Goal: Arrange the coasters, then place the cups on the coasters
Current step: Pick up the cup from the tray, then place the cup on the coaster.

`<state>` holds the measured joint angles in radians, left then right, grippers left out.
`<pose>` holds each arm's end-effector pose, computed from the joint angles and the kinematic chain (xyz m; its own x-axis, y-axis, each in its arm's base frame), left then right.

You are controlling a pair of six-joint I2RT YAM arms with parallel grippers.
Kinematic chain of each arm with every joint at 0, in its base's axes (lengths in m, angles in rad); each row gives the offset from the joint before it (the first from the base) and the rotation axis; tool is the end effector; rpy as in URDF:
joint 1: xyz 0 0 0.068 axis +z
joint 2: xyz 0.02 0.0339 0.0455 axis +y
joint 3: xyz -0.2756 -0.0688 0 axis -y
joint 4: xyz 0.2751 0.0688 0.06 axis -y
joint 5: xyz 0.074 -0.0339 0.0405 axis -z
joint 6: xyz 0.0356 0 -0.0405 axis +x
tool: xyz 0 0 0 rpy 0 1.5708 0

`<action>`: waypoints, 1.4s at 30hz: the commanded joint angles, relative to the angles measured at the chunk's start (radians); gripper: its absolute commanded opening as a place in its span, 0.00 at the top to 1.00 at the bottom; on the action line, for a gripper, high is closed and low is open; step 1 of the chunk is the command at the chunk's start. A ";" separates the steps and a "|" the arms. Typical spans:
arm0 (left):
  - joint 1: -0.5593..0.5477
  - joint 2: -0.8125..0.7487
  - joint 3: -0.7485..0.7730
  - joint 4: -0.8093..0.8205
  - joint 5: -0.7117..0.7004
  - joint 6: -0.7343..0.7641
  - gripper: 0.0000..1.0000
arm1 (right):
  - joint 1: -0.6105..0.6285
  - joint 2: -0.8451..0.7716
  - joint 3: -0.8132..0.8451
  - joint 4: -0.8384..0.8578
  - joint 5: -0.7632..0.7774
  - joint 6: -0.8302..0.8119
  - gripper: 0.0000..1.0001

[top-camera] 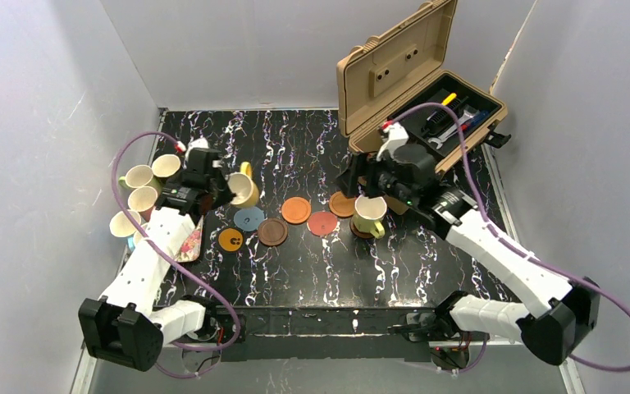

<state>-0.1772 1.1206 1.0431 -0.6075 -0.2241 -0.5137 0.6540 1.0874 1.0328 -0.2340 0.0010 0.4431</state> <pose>0.2605 -0.0386 0.3314 -0.5436 -0.3894 -0.7436 -0.3039 0.9171 -0.2581 0.2182 0.1672 0.3712 -0.4646 0.1841 -0.8662 -0.4521 0.7918 0.4108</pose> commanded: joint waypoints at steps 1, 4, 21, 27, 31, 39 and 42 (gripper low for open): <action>-0.174 -0.006 0.001 0.045 -0.095 -0.171 1.00 | 0.113 0.075 0.085 0.001 0.159 0.072 0.01; -0.299 0.029 0.017 0.056 -0.170 -0.230 1.00 | 0.179 0.126 0.118 0.013 0.200 0.086 0.01; -0.536 0.114 0.017 0.097 -0.262 -0.385 1.00 | 0.394 0.504 0.313 -0.122 0.402 0.012 0.35; -0.549 0.103 0.008 0.107 -0.268 -0.395 1.00 | 0.399 0.544 0.309 -0.105 0.445 0.002 0.77; -0.550 0.120 0.014 0.132 -0.181 -0.356 1.00 | 0.386 0.552 0.312 -0.096 0.446 -0.009 0.99; -0.550 0.061 -0.034 0.209 -0.030 -0.282 0.63 | 0.282 0.496 0.277 -0.050 0.351 -0.103 0.99; -0.550 0.062 -0.008 0.196 0.012 -0.170 0.39 | 0.248 0.465 0.275 -0.047 0.334 -0.183 0.99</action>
<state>-0.7242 1.2270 1.0065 -0.4339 -0.2874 -0.8108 0.9478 1.6302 1.3003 -0.3252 0.3641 0.3733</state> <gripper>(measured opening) 0.517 0.066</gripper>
